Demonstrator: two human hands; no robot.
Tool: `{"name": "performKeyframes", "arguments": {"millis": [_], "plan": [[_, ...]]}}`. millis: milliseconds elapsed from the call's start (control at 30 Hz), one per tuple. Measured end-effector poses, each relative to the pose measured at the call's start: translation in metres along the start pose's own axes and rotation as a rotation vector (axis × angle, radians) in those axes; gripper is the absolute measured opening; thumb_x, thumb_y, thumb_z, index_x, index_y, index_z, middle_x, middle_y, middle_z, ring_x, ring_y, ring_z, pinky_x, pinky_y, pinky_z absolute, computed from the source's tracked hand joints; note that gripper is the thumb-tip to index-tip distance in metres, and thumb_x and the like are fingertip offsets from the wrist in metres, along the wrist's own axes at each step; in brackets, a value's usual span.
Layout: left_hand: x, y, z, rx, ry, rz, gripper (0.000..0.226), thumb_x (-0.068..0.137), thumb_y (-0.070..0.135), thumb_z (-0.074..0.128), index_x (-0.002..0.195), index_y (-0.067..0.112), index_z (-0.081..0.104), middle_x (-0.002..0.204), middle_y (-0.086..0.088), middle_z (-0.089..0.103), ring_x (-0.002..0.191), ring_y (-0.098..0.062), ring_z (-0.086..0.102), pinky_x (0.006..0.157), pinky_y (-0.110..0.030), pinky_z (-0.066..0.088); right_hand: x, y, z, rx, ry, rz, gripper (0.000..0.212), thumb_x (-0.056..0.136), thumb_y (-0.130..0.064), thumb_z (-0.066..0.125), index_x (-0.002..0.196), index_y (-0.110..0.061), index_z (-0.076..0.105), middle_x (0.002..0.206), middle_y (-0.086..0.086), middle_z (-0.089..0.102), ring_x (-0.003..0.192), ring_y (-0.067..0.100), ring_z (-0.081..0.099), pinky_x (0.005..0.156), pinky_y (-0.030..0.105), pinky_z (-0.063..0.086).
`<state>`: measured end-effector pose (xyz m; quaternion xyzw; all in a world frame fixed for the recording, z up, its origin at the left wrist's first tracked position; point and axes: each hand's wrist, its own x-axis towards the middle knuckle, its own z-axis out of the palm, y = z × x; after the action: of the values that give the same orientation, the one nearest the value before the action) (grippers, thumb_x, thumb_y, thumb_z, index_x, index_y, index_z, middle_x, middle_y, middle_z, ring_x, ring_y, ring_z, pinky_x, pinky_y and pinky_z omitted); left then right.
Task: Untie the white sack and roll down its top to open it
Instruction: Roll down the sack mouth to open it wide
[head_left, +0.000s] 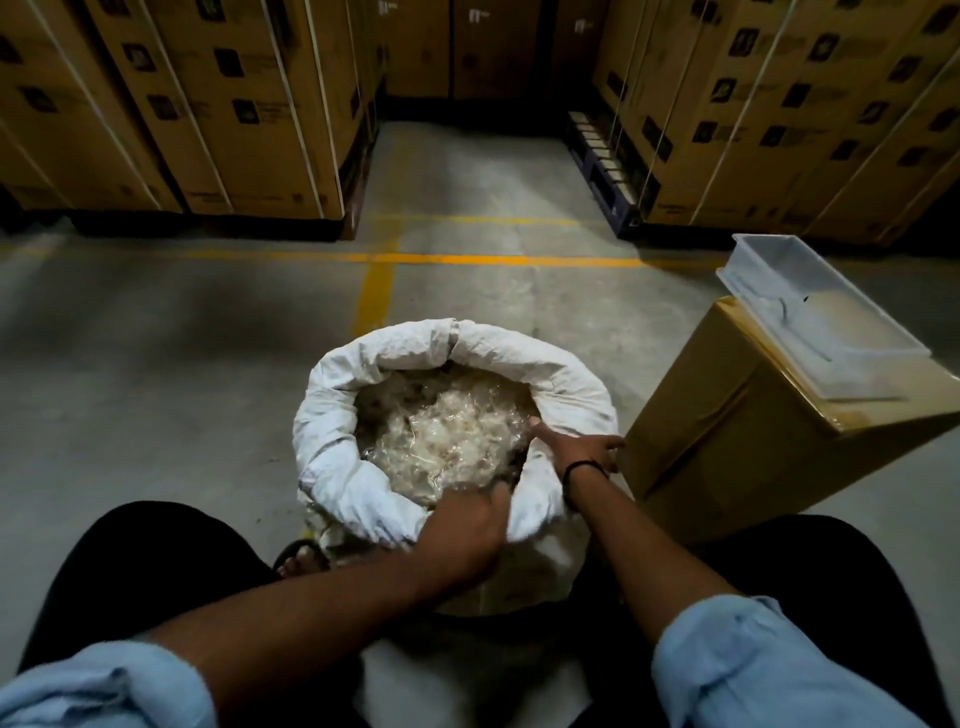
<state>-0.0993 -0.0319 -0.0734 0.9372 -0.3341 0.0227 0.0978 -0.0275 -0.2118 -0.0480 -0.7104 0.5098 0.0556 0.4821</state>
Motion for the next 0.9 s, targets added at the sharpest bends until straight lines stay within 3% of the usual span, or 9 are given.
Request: {"name": "performKeyframes", "arguments": {"millis": [133, 267, 333, 433, 567, 667, 733, 800, 900], "plan": [[-0.027, 0.031, 0.024, 0.194, -0.081, 0.222, 0.012, 0.076, 0.02, 0.052, 0.082, 0.016, 0.042, 0.059, -0.004, 0.053, 0.049, -0.023, 0.049, 0.052, -0.031, 0.038, 0.006, -0.022, 0.002, 0.264, -0.119, -0.147, 0.096, 0.062, -0.052, 0.084, 0.137, -0.005, 0.047, 0.141, 0.015, 0.052, 0.124, 0.029, 0.054, 0.104, 0.034, 0.043], [-0.037, 0.045, 0.042, 0.345, -0.415, 0.033, 0.009, 0.078, 0.017, 0.042, 0.085, 0.017, 0.047, 0.067, -0.01, 0.061, 0.063, -0.025, 0.048, 0.065, -0.038, 0.029, 0.011, -0.045, -0.009, 0.403, -0.211, -0.172, 0.073, 0.068, -0.05, 0.076, 0.122, -0.004, 0.06, 0.122, 0.007, 0.061, 0.1, 0.023, 0.06, 0.089, 0.031, 0.046], [-0.025, 0.045, 0.033, 0.41, -0.465, 0.11, 0.025, 0.086, 0.016, 0.039, 0.109, 0.01, 0.047, 0.102, -0.024, 0.066, 0.088, -0.033, 0.06, 0.08, -0.042, 0.033, 0.021, -0.043, -0.009, 0.43, -0.297, -0.211, 0.069, 0.067, -0.047, 0.073, 0.12, -0.003, 0.062, 0.117, 0.008, 0.064, 0.09, 0.021, 0.062, 0.078, 0.029, 0.048], [0.015, 0.045, -0.012, 0.217, -0.723, 0.163, 0.044, 0.101, 0.028, 0.047, 0.143, 0.017, 0.045, 0.15, -0.021, 0.041, 0.137, -0.038, 0.039, 0.108, -0.045, 0.031, 0.041, -0.037, -0.012, 0.478, -0.393, -0.173, 0.058, 0.065, -0.041, 0.079, 0.111, -0.007, 0.067, 0.109, 0.012, 0.07, 0.085, 0.025, 0.068, 0.071, 0.032, 0.054], [0.086, 0.024, -0.085, 0.13, -0.417, -0.001, 0.041, 0.09, 0.034, 0.064, 0.128, 0.019, 0.061, 0.13, -0.009, 0.062, 0.118, -0.032, 0.061, 0.088, -0.04, 0.05, 0.097, -0.022, 0.005, 0.458, -0.404, -0.17, 0.087, 0.037, -0.054, 0.088, 0.112, -0.015, 0.071, 0.112, 0.006, 0.072, 0.096, 0.028, 0.07, 0.093, 0.047, 0.054], [0.14, -0.027, -0.103, 0.236, 0.082, 0.04, 0.088, 0.078, 0.033, 0.067, 0.155, 0.02, 0.026, 0.159, -0.012, 0.028, 0.143, -0.038, 0.031, 0.107, -0.046, 0.037, 0.051, -0.031, -0.009, 0.527, -0.562, -0.236, 0.079, 0.053, -0.043, 0.088, 0.122, -0.012, 0.065, 0.121, 0.009, 0.069, 0.11, 0.028, 0.065, 0.106, 0.047, 0.045], [0.171, -0.05, -0.096, 0.358, 0.002, 0.112, 0.119, 0.071, 0.055, 0.072, 0.16, 0.023, 0.001, 0.167, -0.008, 0.008, 0.152, -0.039, 0.009, 0.119, -0.052, 0.019, 0.004, -0.042, -0.029, 0.552, -0.731, -0.321, 0.047, 0.085, -0.02, 0.067, 0.13, -0.008, 0.059, 0.128, 0.01, 0.064, 0.118, 0.025, 0.061, 0.108, 0.041, 0.043], [0.199, -0.06, -0.08, 0.427, -0.159, 0.215, 0.131, 0.064, 0.081, 0.062, 0.159, 0.021, -0.004, 0.167, -0.005, 0.01, 0.153, -0.039, 0.005, 0.122, -0.055, 0.007, -0.003, -0.046, -0.045, 0.537, -0.853, -0.258, 0.033, 0.091, -0.01, 0.055, 0.123, -0.003, 0.061, 0.121, 0.015, 0.067, 0.105, 0.026, 0.067, 0.099, 0.037, 0.05], [0.228, -0.058, -0.069, 0.233, -0.318, 0.24, 0.092, 0.076, 0.077, 0.06, 0.144, 0.017, 0.043, 0.142, -0.008, 0.055, 0.131, -0.031, 0.049, 0.109, -0.039, 0.033, 0.009, -0.051, -0.061, 0.401, -0.763, -0.202, 0.052, 0.075, -0.033, 0.073, 0.115, 0.0, 0.065, 0.107, 0.019, 0.072, 0.085, 0.024, 0.071, 0.076, 0.03, 0.058]]}}
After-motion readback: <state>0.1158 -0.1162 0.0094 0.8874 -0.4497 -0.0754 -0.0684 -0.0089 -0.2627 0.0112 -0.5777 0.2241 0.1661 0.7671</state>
